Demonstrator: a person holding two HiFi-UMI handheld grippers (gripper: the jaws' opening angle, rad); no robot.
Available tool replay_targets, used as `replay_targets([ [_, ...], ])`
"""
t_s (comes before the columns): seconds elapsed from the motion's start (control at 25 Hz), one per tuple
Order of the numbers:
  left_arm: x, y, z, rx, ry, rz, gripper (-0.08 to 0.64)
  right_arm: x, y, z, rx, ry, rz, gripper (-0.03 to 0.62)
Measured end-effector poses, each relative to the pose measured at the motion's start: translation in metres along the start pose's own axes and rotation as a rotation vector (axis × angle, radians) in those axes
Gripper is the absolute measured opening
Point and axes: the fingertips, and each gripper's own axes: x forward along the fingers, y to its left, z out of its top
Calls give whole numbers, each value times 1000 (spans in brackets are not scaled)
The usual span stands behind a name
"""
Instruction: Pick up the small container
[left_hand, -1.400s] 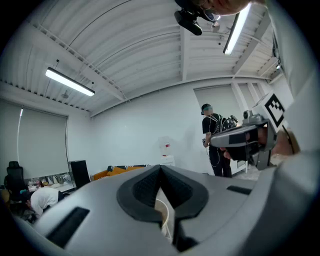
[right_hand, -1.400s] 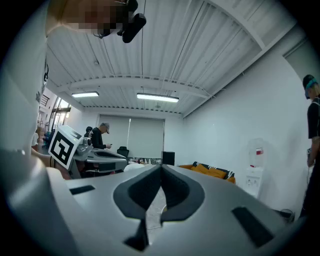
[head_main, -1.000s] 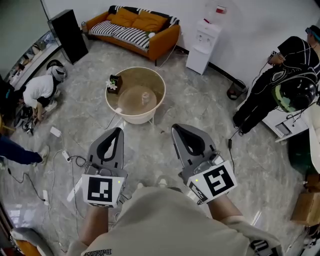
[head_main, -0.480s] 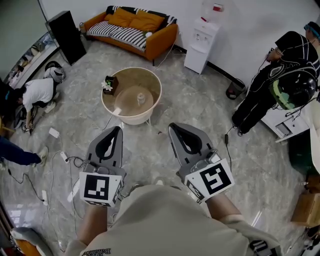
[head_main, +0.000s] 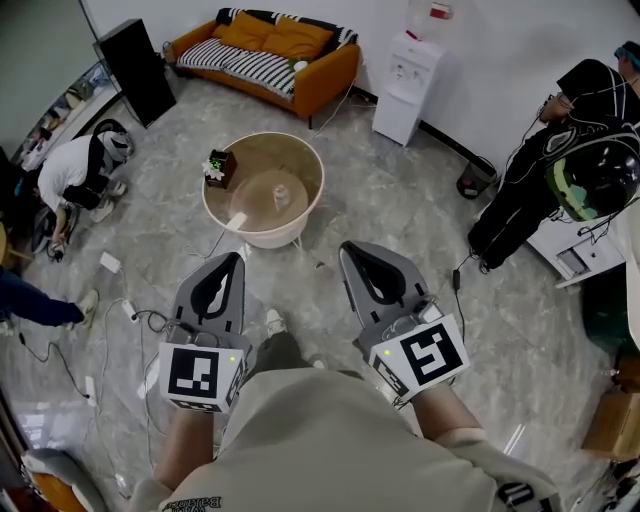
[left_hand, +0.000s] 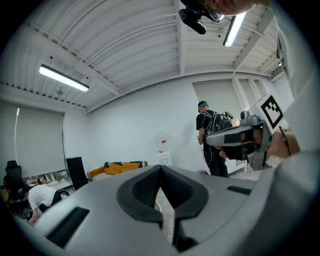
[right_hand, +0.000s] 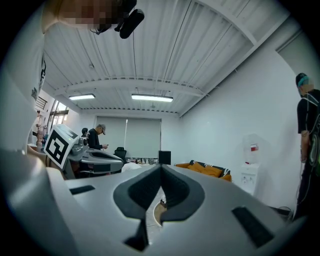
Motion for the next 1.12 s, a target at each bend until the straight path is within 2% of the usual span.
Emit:
replay_targets([
  [0.28,28,6,-11,-32,-14,-36,6,22,-13,-19,0,17,-12,-5],
  [0.56,63,32,-16,-32,-10,-32,6,63,-30,-30,7,36,-3,-5],
  [0.84,103,77,-33,-68,9,-39,6,125,-43,-45,13,77,8,-5],
  [1.12,161,147,-45,-71,32,-61,6,213,-57,-52,14,122,9,-5],
])
